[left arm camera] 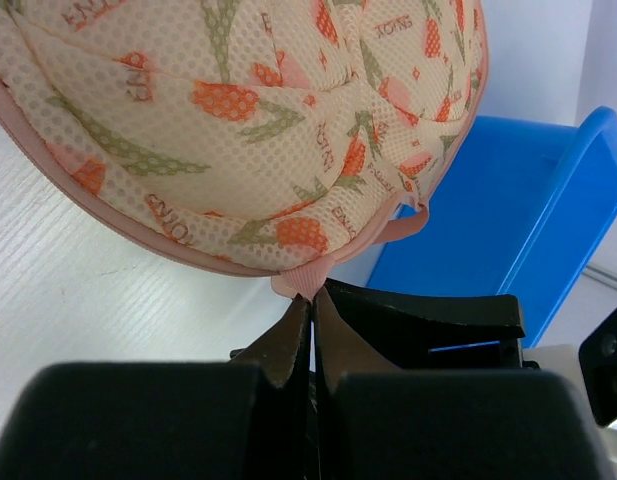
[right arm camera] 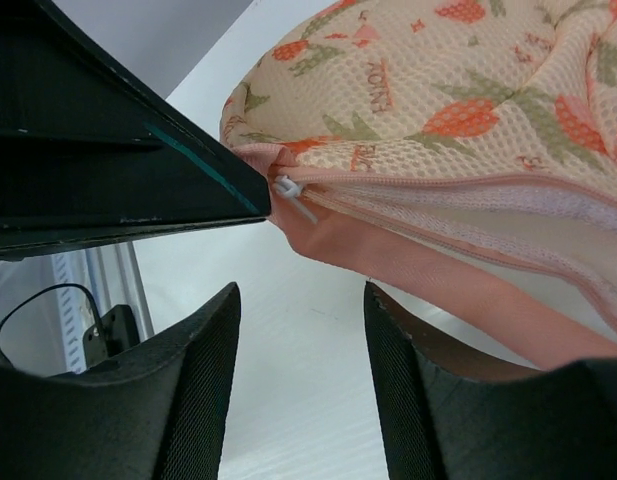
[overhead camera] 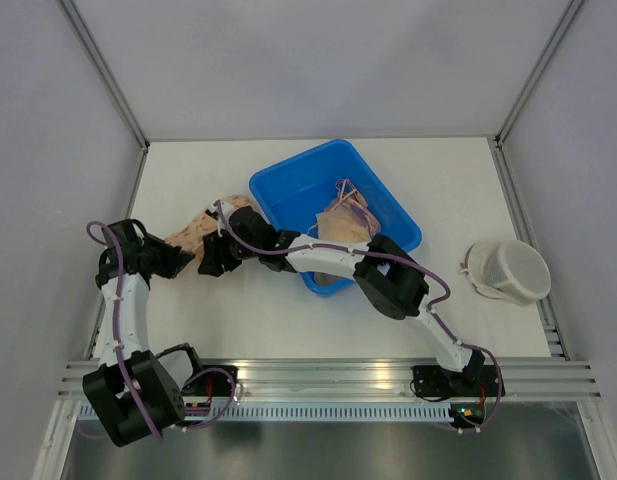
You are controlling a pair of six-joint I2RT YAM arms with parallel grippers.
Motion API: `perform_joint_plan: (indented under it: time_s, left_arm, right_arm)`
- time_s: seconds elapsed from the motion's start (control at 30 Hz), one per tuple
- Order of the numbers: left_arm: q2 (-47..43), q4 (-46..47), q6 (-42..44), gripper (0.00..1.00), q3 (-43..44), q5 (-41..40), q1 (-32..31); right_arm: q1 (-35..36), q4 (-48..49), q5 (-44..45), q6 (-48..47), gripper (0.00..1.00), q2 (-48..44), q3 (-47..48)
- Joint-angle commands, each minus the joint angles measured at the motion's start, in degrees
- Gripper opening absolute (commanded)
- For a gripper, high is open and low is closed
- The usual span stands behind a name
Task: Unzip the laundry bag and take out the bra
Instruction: Unzip the laundry bag at the center of the board.
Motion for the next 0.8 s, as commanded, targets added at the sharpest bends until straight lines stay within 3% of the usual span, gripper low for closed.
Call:
perform_joint_plan:
  time_s: [0.0,0.23,0.4,0.77]
  left_arm:
    - [0.13,0.65,-2.3,0.02,3.15,2.39,0.53]
    - [0.48,0.38,-2.57,0.02,2.98,3.35,0.7]
    - [0.57,0.38,-2.83,0.02,2.98,3.62,0.62]
    - [0.83,-0.06,-3.18,0.02,2.98,3.79,0.7]
  right_arm:
    - [1.16,3.87,2.28,-7.06,0.58,-3.41,0.58]
    - [3.79,-0.26,12.21,-14.35,0.6,-1.13,4.71]
    - [4.67,2.71,18.62,-16.65,0.58,-1.48,2.96]
    - [5.03,4.22,23.47,-19.46,0.5,0.72,3.57]
